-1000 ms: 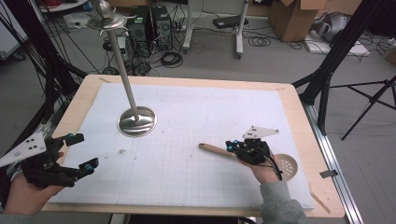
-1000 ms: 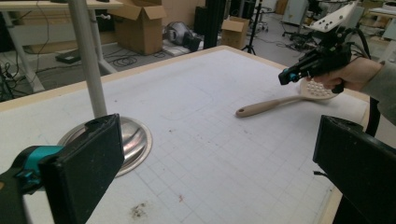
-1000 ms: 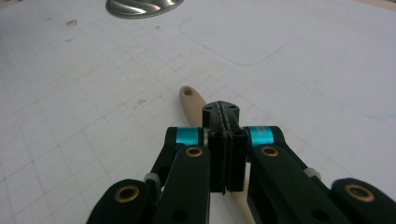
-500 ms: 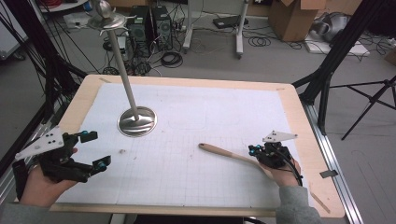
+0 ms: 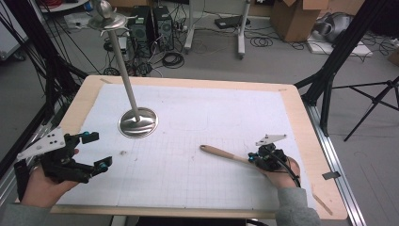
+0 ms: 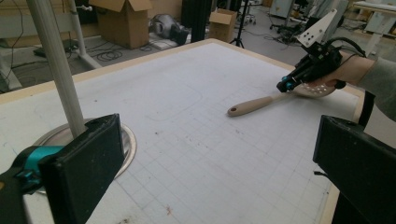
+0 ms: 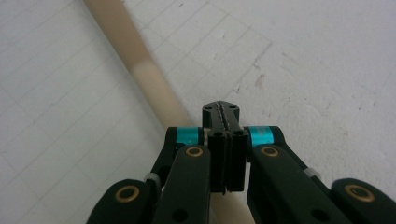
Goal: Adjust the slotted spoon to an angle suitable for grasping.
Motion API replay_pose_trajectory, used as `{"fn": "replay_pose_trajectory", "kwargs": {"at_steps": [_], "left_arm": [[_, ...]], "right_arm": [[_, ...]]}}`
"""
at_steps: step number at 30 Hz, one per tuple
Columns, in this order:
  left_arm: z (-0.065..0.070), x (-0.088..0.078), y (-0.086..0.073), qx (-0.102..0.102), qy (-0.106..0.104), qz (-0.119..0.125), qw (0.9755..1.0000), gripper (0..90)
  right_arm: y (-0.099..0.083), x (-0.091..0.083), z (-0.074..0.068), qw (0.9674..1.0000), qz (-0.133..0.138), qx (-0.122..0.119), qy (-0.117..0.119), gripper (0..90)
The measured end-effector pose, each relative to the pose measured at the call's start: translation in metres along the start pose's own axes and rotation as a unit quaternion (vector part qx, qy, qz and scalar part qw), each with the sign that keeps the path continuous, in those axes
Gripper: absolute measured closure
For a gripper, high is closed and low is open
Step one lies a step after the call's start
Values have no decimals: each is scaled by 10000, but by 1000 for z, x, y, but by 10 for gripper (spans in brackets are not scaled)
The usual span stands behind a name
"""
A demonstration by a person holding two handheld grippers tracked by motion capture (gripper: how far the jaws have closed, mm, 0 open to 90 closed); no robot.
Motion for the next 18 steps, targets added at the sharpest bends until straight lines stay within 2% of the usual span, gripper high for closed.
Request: {"fn": "replay_pose_trajectory", "kwargs": {"at_steps": [4, 8, 11, 14, 15, 17, 18], "left_arm": [[1, 1, 1, 15, -20, 13, 10000, 24], [1, 3, 2, 15, -40, 11, 10000, 24], [1, 6, 3, 27, -68, -9, 10000, 24], [2, 7, 4, 52, -92, -1, 9999, 24], [2, 7, 4, 55, -95, 1, 9999, 24], [2, 8, 4, 61, -100, -4, 9999, 24], [2, 8, 4, 64, -99, -6, 9999, 24]], "right_arm": [[-4, -2, -4, 9998, -133, 113, 48, 900], [-7, -5, -10, 9996, -224, 113, 112, 900], [-7, -6, -10, 9999, -140, -24, 99, 900], [0, -15, -11, 9989, 273, -201, 313, 898], [2, -19, -10, 9979, 407, -364, 339, 895], [4, -26, -11, 9962, 477, -534, 495, 888], [4, -28, -12, 9947, 509, -702, 544, 854]]}}
Point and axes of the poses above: each handheld gripper's, and its own axes: x roughly forward along the jaws, y roughly out of its top, z roughly to its right, the point moved 8 cm from there along x, roughly forward along the jaws, and after that the axes turned 7 degrees about -z, right-handed, at the moved point
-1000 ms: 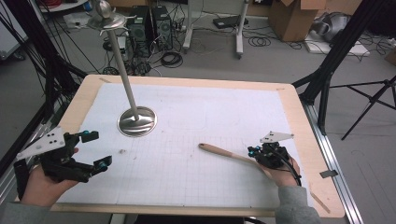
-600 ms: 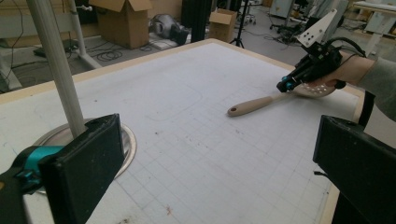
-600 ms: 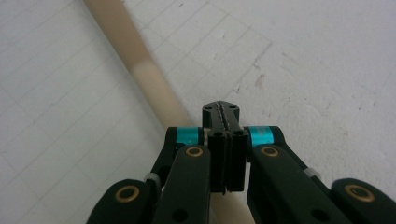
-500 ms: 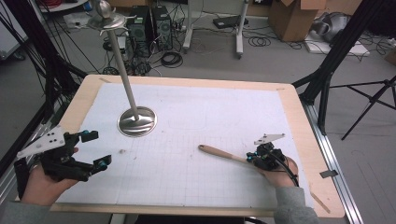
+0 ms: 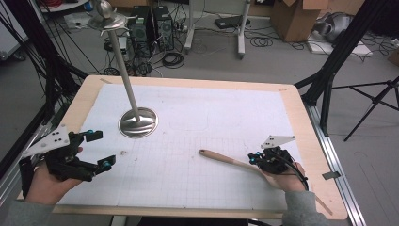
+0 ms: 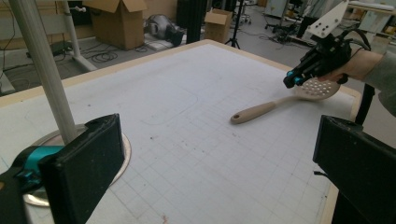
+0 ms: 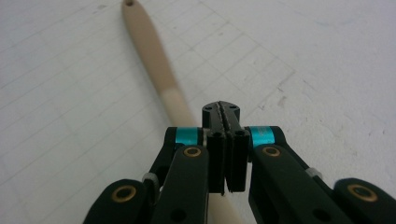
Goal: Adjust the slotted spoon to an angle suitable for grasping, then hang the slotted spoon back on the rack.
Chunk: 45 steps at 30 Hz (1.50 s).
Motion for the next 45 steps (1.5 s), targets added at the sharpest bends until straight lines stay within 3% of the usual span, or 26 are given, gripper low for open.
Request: {"fn": "replay_pose_trajectory", "kwargs": {"at_steps": [2, 6, 10, 18, 25, 45], "left_arm": [[0, 0, 0, -4, 9, -8, 10000, 24], [1, 1, -1, 3, 3, -25, 10000, 24], [1, 1, -1, -7, 4, -17, 10000, 24], [1, 2, -2, -23, -1, -45, 10000, 24], [1, 2, -1, -22, -2, -37, 10000, 24], [2, 4, -2, -15, -15, -64, 10000, 24]], "right_arm": [[0, -3, -4, 9994, 46, -267, 217, 771], [-2, -8, -3, 9968, 142, -715, 341, 650], [-1, -17, -1, 9954, 331, -792, 436, 503], [3, -24, 2, 9936, 591, -642, 711, 149], [4, -25, -2, 9910, 618, -840, 839, 111], [-2, -11, -9, 9870, 31, -1210, 1059, 144]]}}
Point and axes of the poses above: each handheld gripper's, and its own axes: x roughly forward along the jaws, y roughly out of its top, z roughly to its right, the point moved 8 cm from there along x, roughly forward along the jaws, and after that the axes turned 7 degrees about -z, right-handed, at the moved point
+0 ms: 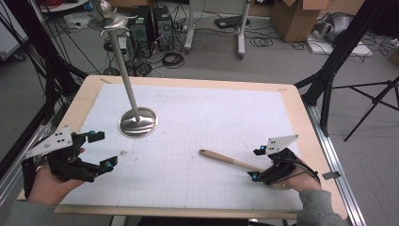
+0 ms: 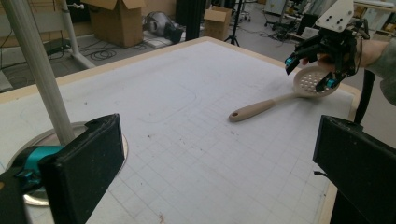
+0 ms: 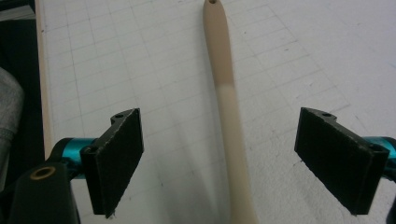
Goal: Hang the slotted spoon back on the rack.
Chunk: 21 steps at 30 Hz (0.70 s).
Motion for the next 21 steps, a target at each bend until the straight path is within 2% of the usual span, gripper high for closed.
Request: {"fn": "replay_pose_trajectory", "kwargs": {"at_steps": [10, 17, 21], "left_arm": [[1, 0, -1, 8, 0, -9, 10000, 24], [1, 1, -1, -4, -13, -25, 10000, 24], [0, 0, -2, -10, -5, -39, 10000, 24]], "right_arm": [[-6, 8, 1, 9994, -342, -72, 88, 156], [-11, 16, 2, 9976, -659, -164, 165, 208], [-13, 17, 3, 9961, -842, -216, 120, 248]]}}
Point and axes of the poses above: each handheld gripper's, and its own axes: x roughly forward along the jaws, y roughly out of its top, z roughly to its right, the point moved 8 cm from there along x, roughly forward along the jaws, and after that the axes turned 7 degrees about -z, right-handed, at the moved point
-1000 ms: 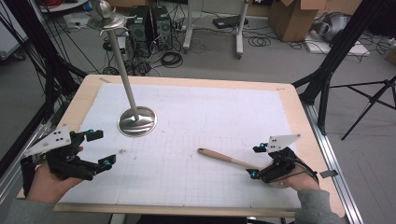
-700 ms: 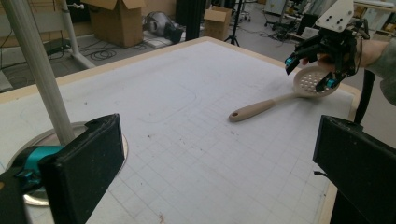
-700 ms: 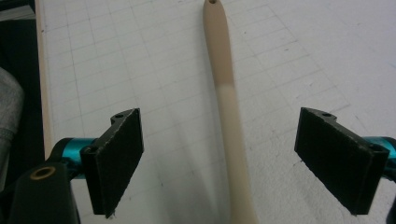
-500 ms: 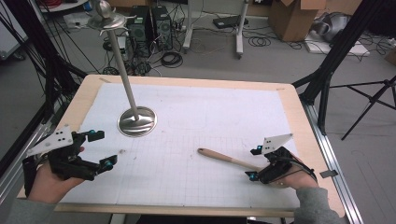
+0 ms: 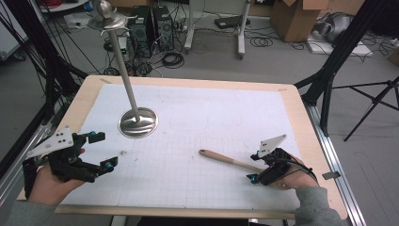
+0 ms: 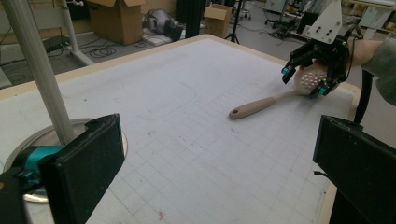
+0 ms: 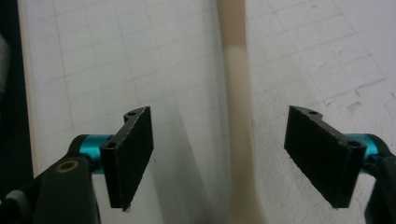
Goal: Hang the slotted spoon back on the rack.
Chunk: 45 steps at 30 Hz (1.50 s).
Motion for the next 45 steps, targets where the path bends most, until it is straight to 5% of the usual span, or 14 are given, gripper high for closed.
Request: {"fn": "replay_pose_trajectory", "kwargs": {"at_steps": [26, 37, 45], "left_arm": [[-1, -1, -3, -45, 7, -19, 10000, 24], [-2, -3, -2, -44, 20, 3, 10000, 24], [-1, -4, -2, -44, 25, 11, 10000, 24]], "right_arm": [[-11, 12, 11, 9972, -692, 27, -272, 584], [-12, 12, 9, 9978, -647, 45, -158, 755], [-13, 11, 9, 9977, -647, 95, -158, 776]]}}
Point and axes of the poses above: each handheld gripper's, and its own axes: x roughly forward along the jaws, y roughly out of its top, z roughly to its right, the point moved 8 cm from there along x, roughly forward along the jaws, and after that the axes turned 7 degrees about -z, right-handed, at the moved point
